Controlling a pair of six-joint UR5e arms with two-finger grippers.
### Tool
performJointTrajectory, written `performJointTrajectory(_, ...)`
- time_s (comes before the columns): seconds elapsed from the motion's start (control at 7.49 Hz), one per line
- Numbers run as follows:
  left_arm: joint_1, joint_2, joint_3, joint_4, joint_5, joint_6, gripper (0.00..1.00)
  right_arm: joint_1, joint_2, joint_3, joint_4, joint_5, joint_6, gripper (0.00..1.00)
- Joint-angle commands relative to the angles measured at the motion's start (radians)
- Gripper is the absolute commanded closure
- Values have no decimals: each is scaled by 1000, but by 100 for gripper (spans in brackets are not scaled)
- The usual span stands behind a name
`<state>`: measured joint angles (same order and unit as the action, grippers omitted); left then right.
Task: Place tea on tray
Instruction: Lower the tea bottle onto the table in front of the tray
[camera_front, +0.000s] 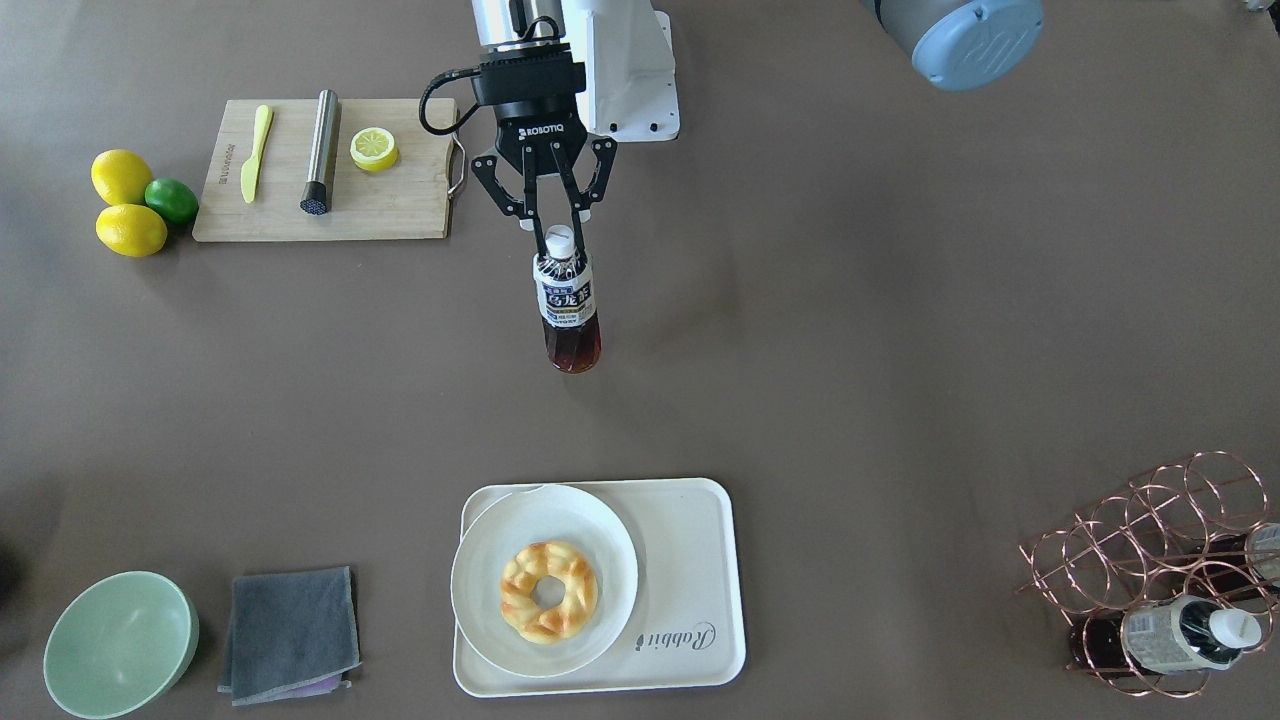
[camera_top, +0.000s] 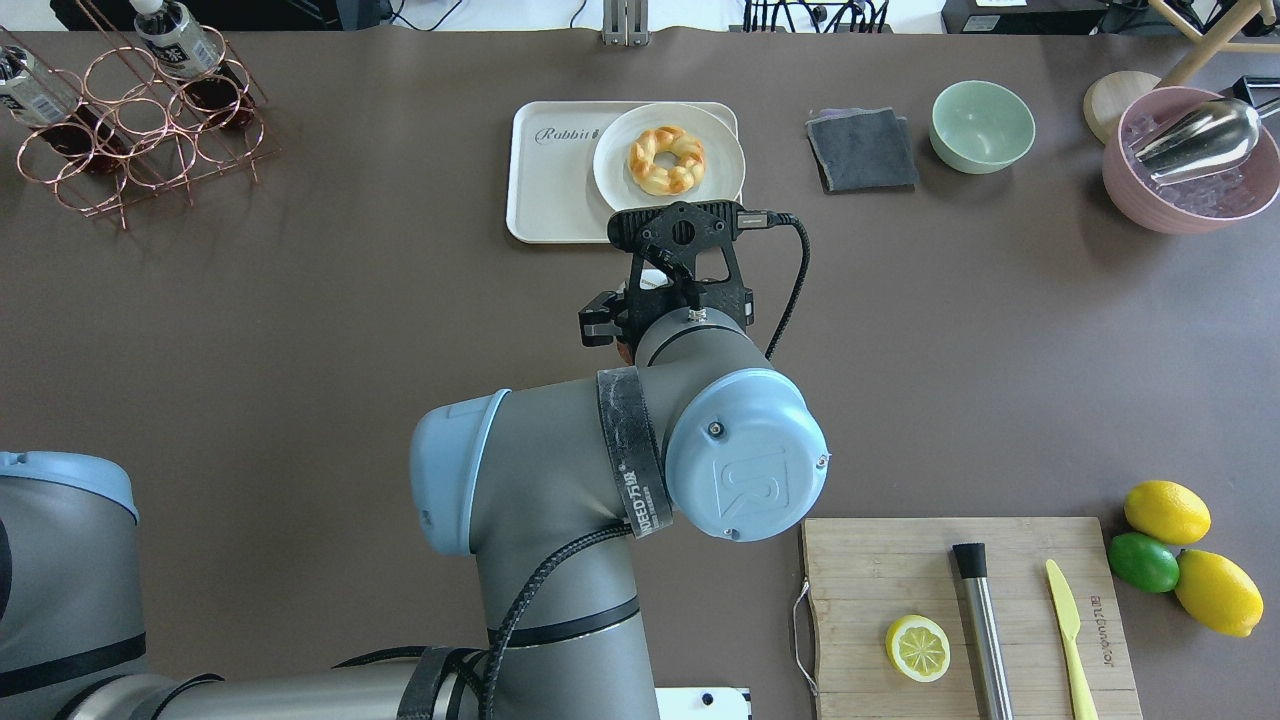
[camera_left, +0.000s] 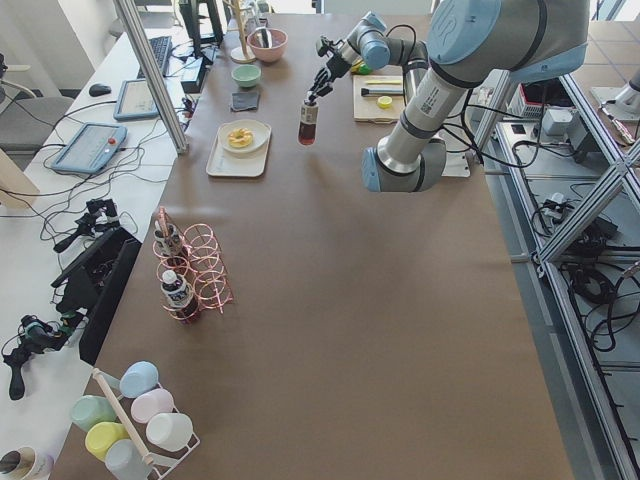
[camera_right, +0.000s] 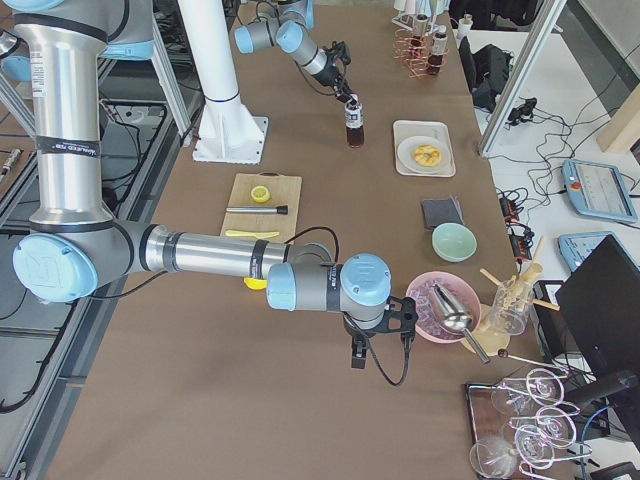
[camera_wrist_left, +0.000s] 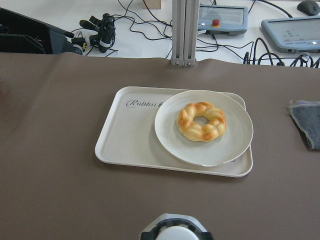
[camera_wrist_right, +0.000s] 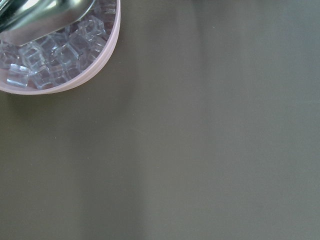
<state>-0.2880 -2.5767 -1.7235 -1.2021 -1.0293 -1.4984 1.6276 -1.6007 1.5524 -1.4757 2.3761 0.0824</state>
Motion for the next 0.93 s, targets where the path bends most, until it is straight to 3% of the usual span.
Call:
performJointTrajectory(0.0, 1, 6, 15, -32, 0, 0, 100, 0, 1, 0, -2, 0, -1, 0)
performJointTrajectory(0.8, 15, 16, 32, -37, 0, -5, 100, 0, 1, 0, -2, 0, 0, 0)
